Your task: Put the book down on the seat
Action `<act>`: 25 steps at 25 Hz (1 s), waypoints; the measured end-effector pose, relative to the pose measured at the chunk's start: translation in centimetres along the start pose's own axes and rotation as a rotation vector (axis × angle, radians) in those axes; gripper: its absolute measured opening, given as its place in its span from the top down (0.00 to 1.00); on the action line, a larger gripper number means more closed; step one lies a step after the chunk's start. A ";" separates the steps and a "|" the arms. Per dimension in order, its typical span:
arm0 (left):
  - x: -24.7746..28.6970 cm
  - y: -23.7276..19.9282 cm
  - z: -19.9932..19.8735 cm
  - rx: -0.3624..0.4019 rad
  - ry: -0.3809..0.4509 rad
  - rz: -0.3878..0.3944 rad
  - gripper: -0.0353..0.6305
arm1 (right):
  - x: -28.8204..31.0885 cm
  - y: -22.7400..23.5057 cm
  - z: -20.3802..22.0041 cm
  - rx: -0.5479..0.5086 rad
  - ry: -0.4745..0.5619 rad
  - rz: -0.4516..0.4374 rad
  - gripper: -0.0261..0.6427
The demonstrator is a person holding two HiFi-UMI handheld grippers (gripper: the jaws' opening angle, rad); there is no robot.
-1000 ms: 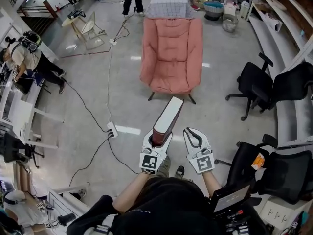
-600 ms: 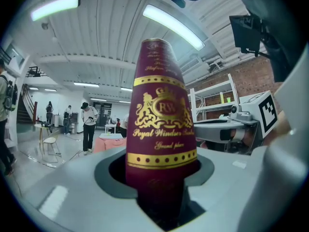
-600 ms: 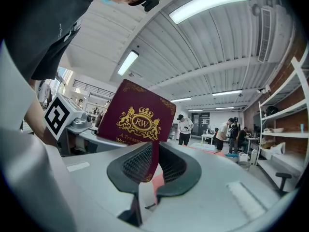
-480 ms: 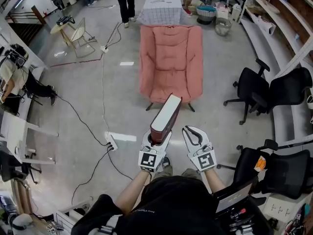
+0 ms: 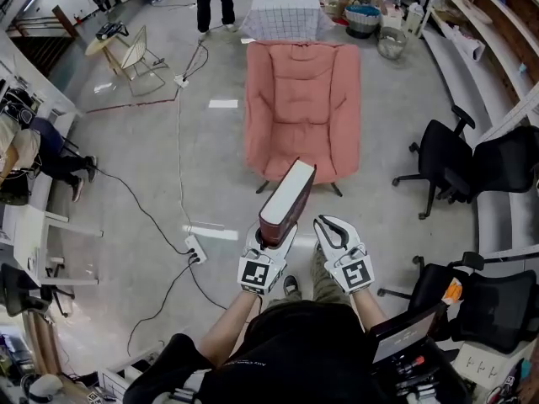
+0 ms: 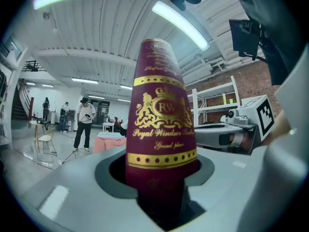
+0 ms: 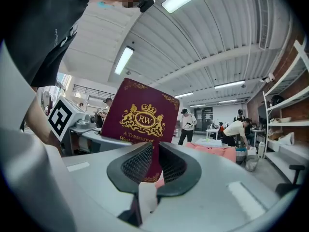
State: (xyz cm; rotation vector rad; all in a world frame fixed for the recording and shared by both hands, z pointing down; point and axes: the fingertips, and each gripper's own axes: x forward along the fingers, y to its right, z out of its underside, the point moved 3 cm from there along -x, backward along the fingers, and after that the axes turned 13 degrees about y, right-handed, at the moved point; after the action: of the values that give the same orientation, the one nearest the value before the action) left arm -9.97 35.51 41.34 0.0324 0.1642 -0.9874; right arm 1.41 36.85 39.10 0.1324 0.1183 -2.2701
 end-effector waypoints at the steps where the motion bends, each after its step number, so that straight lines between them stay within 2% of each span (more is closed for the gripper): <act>1: 0.8 -0.4 0.3 0.002 -0.005 0.002 0.61 | 0.7 0.8 0.4 0.004 0.000 -0.001 0.88; 7: 8.4 -3.3 2.2 0.005 -0.042 -0.008 0.61 | 5.8 7.4 2.7 0.038 0.020 -0.030 0.88; 13: 17.4 -4.3 2.1 -0.070 -0.049 0.011 0.61 | 9.7 16.3 2.2 0.054 0.063 -0.054 0.87; 18: 22.5 -5.7 2.4 -0.157 -0.062 0.052 0.61 | 12.4 21.5 2.6 0.078 0.074 -0.111 0.81; 21: 24.2 -6.1 2.7 -0.215 -0.065 0.116 0.60 | 13.7 23.4 3.2 0.090 0.056 -0.179 0.72; 25: 24.8 -7.3 2.6 -0.366 -0.059 0.285 0.60 | 15.6 23.8 3.8 0.140 0.031 -0.224 0.62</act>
State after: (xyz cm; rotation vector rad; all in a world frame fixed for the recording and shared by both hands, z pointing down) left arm -2.40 10.68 40.47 -0.3010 0.2762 -0.6617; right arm 9.34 9.21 39.80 0.2390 -0.0103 -2.5005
